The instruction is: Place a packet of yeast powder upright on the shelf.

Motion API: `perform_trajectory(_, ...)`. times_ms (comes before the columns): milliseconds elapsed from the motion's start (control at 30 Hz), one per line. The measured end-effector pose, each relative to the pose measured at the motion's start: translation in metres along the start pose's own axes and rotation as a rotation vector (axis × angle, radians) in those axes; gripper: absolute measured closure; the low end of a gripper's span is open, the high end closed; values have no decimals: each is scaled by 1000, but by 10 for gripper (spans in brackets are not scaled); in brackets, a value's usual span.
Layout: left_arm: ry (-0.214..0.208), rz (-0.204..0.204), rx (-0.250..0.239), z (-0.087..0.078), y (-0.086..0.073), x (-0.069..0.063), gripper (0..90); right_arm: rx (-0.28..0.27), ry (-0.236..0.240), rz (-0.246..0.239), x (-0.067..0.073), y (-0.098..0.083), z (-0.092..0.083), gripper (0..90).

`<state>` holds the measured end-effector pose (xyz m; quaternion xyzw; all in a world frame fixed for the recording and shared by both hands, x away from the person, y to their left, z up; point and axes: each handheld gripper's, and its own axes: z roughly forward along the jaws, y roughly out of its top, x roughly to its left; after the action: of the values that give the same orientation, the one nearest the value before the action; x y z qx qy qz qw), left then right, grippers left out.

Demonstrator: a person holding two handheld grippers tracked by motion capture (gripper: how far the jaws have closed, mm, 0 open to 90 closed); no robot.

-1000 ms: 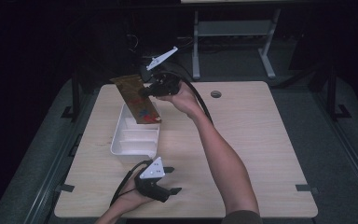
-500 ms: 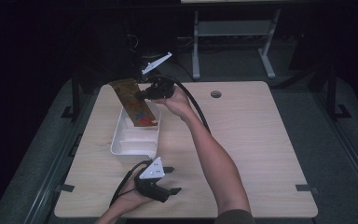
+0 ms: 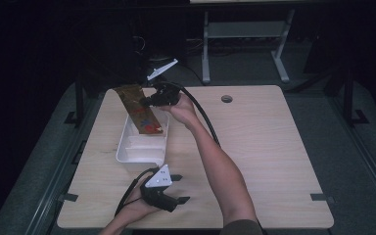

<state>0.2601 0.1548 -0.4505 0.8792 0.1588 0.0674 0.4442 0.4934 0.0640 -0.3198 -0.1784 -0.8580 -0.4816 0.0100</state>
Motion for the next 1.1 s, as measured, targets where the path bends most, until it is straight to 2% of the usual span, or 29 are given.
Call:
perform_trajectory(167, 1, 2, 1, 0, 0, 0, 262, -16, -8, 23, -3, -2, 7, 898)
perform_trajectory(367, 3, 0, -1, -1, 0, 1, 262, -7, -31, 37, -6, -8, 17, 898)
perform_trajectory(667, 7, -1, -1, -2, -1, 0, 262, -15, -38, 90, -13, -22, 29, 895)
perform_trajectory(900, 6, 2, 4, -2, -1, 1, 262, -13, -51, 119, -18, -34, 32, 879)
perform_trajectory(1100, 7, -2, 0, -2, -1, 1, 262, -31, -57, 143, -22, -43, 27, 872)
